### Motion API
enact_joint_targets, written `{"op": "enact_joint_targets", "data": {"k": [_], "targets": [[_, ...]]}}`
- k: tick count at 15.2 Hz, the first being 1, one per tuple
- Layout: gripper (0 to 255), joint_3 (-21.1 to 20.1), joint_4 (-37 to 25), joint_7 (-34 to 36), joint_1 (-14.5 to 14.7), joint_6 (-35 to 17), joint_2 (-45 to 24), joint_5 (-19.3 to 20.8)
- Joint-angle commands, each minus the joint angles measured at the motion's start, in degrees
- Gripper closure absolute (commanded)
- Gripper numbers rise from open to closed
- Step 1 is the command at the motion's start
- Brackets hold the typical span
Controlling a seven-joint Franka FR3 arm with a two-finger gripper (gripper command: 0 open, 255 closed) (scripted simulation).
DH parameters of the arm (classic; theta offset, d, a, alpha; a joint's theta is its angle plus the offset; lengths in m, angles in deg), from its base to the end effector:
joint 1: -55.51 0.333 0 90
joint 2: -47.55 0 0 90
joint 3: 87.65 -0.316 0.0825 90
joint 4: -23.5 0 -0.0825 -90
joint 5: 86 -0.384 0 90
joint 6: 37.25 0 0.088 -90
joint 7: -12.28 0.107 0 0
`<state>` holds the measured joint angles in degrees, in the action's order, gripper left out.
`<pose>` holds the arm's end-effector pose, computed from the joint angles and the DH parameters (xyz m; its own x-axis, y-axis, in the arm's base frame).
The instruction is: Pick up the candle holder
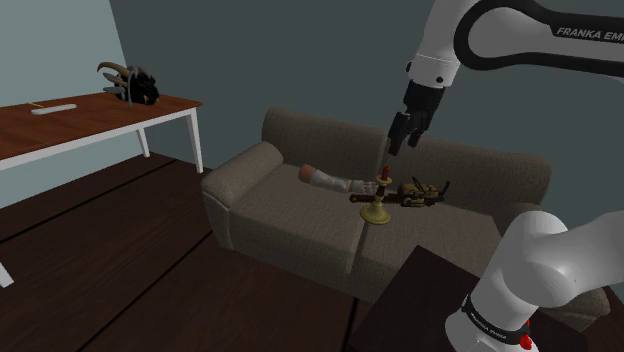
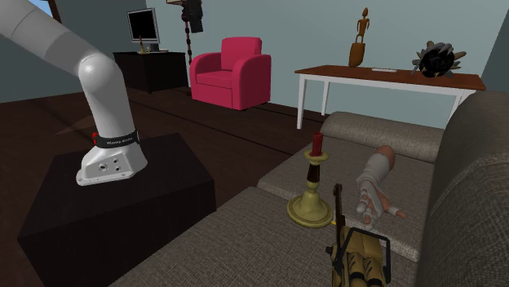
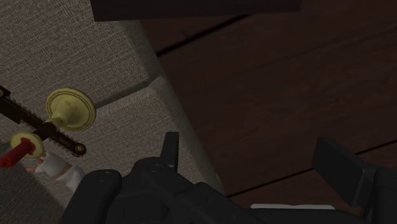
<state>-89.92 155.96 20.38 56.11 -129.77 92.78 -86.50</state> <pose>0.3104 0.0208 0.6164 0.9905 -0.1008 0.0936 -0.1018 -0.9948 0.0063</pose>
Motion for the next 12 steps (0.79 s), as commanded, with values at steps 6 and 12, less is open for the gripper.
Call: {"op": "enact_joint_targets", "data": {"k": [6,12], "targets": [[0,5.51,3.73,-6.29,-1.67,-6.33,-1.86,3.32],[0,12.32,5.74,-13.74,-3.54,-14.43,-6.86,6.62]]}}
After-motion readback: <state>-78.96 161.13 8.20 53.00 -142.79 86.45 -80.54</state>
